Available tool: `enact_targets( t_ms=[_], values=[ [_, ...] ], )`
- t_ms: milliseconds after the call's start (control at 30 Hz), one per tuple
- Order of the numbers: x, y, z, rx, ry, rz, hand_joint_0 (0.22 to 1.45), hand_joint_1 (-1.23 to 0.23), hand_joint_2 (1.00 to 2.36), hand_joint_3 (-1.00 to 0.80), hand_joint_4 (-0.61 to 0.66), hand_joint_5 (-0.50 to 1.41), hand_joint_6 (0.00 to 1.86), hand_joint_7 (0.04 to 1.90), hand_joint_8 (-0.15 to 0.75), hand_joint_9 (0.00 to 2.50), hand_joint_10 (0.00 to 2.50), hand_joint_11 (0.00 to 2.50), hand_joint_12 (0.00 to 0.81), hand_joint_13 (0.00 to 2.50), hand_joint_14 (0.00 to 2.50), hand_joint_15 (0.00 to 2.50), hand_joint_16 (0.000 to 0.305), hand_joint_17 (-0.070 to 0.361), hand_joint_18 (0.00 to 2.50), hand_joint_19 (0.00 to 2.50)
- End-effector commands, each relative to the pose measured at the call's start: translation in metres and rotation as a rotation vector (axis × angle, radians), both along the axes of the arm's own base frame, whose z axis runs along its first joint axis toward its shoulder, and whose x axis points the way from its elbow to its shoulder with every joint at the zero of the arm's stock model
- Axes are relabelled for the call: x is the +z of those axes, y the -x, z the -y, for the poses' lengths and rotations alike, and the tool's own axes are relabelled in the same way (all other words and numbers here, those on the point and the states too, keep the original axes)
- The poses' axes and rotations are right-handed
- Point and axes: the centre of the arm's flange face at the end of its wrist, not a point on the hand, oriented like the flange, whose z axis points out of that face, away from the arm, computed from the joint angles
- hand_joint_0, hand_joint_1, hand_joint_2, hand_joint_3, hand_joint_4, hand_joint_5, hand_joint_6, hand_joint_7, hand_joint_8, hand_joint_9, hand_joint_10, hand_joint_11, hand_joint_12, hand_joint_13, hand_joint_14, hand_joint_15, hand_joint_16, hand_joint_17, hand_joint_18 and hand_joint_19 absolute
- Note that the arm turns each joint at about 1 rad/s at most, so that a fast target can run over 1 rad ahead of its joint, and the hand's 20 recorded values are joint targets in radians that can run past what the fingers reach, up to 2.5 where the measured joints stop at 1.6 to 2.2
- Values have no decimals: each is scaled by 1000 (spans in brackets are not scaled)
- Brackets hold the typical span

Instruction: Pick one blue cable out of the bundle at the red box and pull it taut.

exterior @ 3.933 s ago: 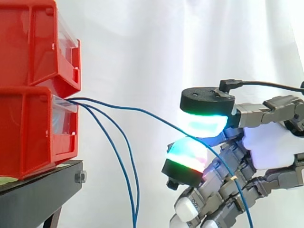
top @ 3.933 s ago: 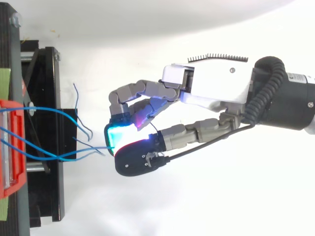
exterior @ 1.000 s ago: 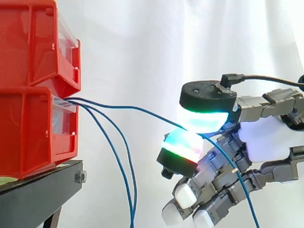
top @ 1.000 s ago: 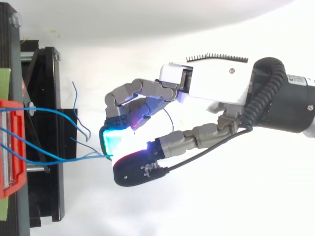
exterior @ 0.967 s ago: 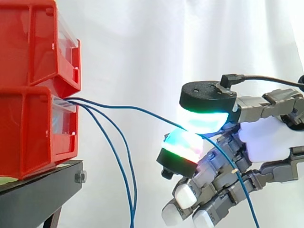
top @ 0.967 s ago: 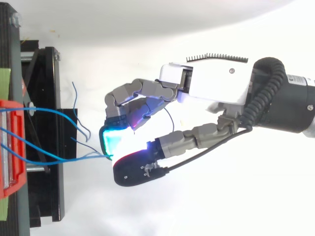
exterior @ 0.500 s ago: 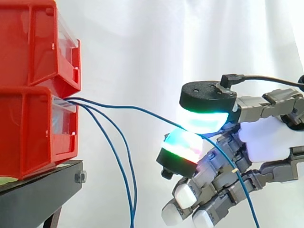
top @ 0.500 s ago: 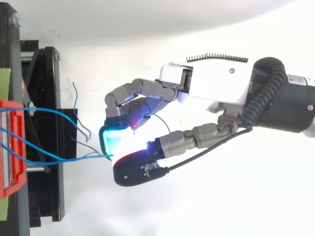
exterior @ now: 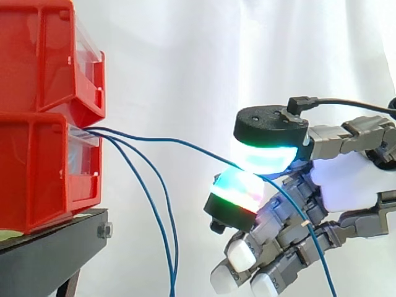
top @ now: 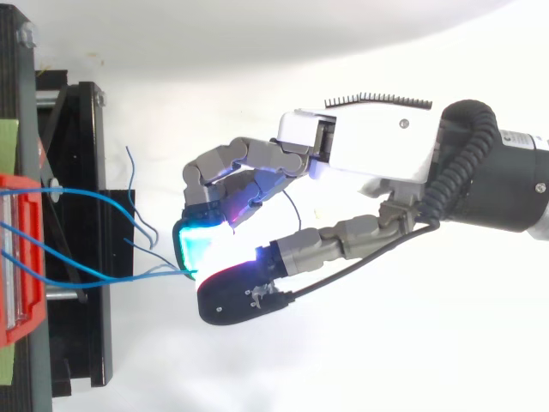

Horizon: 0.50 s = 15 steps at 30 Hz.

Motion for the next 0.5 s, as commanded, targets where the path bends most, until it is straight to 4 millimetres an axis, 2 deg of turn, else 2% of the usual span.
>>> enact_targets(
  t_ms=[0, 467],
  values=[
    [0, 0, 0, 0, 0, 0, 630, -799, 1027, -55, 125, -102, 830, 1300, 327, 818, 10, 425, 389, 475, 8, 218, 58, 131, 576, 320],
    [0, 0, 0, 1, 0, 0, 632, -798, 1027, -56, 125, -103, 831, 1294, 327, 824, 10, 438, 389, 476, 8, 221, 58, 131, 577, 311]
  ],
)
